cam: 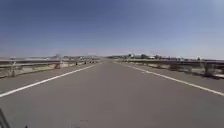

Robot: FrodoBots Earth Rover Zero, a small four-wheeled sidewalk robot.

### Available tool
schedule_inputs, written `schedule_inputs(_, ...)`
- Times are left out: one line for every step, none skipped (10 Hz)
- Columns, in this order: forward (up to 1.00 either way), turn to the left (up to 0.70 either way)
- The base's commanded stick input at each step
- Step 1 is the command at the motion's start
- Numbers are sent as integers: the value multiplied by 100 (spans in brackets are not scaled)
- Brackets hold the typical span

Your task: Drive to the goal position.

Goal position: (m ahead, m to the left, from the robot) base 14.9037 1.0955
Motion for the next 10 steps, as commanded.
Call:
schedule_inputs(100, 0)
schedule_inputs(100, 0)
schedule_inputs(100, 0)
schedule_inputs(100, 0)
schedule_inputs(100, 0)
schedule_inputs(100, 0)
schedule_inputs(100, 0)
schedule_inputs(100, 0)
schedule_inputs(100, 0)
schedule_inputs(100, 23)
